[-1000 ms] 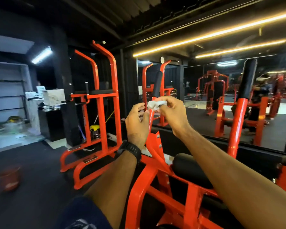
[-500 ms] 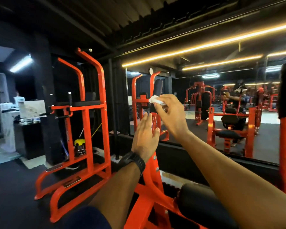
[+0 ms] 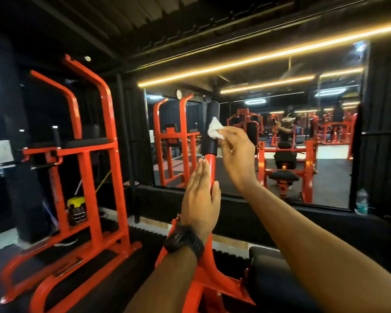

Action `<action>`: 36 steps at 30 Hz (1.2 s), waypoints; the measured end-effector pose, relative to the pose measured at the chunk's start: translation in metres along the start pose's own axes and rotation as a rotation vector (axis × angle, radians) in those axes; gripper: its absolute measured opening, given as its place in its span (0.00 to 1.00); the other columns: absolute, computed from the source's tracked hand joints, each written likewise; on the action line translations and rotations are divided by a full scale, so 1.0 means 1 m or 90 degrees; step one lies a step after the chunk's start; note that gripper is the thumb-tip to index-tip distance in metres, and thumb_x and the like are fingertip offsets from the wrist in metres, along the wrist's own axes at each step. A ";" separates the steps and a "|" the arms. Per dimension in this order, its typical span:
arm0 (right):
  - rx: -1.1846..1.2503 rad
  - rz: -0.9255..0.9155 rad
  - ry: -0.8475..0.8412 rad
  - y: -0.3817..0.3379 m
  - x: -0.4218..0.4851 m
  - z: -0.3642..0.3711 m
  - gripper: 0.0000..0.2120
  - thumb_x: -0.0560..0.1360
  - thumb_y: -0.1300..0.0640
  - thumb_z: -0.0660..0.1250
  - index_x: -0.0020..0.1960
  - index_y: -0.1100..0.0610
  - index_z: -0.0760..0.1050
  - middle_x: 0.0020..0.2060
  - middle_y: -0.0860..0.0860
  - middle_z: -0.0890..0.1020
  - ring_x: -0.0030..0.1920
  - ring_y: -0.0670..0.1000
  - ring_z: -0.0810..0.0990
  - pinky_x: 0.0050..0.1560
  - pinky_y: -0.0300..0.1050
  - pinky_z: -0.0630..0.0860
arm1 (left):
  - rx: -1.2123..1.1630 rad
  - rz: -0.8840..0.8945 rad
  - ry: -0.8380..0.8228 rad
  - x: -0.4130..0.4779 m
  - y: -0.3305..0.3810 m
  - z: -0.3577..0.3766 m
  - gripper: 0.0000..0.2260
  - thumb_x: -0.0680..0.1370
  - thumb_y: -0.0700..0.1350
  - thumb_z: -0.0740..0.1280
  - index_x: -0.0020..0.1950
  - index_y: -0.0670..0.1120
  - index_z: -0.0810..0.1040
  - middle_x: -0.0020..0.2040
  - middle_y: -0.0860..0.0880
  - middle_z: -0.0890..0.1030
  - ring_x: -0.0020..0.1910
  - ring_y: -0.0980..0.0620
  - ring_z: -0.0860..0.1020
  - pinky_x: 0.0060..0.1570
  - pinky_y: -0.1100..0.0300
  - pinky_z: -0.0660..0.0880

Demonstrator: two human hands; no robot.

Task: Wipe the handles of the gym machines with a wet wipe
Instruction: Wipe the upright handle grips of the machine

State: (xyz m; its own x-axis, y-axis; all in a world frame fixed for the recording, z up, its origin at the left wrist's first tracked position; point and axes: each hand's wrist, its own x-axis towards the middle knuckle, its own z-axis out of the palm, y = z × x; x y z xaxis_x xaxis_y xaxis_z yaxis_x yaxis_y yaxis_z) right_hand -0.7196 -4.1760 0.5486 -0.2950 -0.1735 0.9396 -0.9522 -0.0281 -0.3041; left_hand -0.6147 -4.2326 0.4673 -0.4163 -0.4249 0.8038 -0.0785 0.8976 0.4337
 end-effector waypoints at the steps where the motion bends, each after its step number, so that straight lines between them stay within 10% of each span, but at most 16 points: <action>1: -0.001 0.030 0.009 -0.003 0.001 0.001 0.13 0.80 0.64 0.65 0.63 0.60 0.79 0.61 0.53 0.78 0.59 0.41 0.74 0.58 0.22 0.67 | -0.005 0.005 0.000 0.000 -0.001 0.000 0.27 0.85 0.47 0.59 0.81 0.50 0.51 0.81 0.53 0.55 0.79 0.58 0.52 0.77 0.61 0.53; 11: -0.140 -0.031 0.010 -0.017 0.014 0.007 0.13 0.82 0.61 0.62 0.64 0.60 0.78 0.64 0.54 0.76 0.59 0.43 0.73 0.61 0.32 0.71 | -0.035 0.041 0.002 0.000 -0.004 0.003 0.27 0.84 0.45 0.60 0.81 0.47 0.51 0.81 0.51 0.55 0.76 0.60 0.49 0.77 0.57 0.57; 18: -0.422 -0.410 -0.289 -0.006 0.026 -0.020 0.23 0.75 0.66 0.65 0.70 0.63 0.72 0.71 0.60 0.72 0.74 0.60 0.67 0.74 0.51 0.60 | -0.035 0.055 0.047 0.002 -0.009 0.012 0.27 0.82 0.45 0.64 0.80 0.45 0.59 0.78 0.47 0.63 0.76 0.54 0.58 0.73 0.56 0.61; 32: -0.567 -0.646 -0.430 -0.007 0.080 -0.041 0.30 0.65 0.67 0.73 0.67 0.59 0.76 0.67 0.59 0.77 0.68 0.61 0.75 0.62 0.48 0.66 | -0.058 0.066 0.044 0.002 -0.013 0.012 0.26 0.84 0.48 0.60 0.78 0.52 0.49 0.77 0.56 0.53 0.75 0.58 0.53 0.72 0.58 0.59; 36: -0.556 -0.478 -0.356 -0.013 0.097 -0.042 0.27 0.76 0.62 0.63 0.75 0.57 0.67 0.74 0.59 0.68 0.74 0.61 0.67 0.69 0.58 0.71 | -0.053 0.064 0.047 0.002 -0.014 0.013 0.27 0.84 0.48 0.61 0.77 0.52 0.49 0.77 0.56 0.53 0.74 0.58 0.53 0.72 0.58 0.59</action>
State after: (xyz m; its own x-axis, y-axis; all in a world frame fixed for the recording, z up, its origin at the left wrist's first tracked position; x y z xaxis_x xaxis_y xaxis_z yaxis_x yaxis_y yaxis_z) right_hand -0.7389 -4.1515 0.6503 0.2061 -0.7902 0.5772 -0.6682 0.3173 0.6729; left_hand -0.6262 -4.2451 0.4577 -0.3501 -0.3432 0.8716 0.0369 0.9247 0.3789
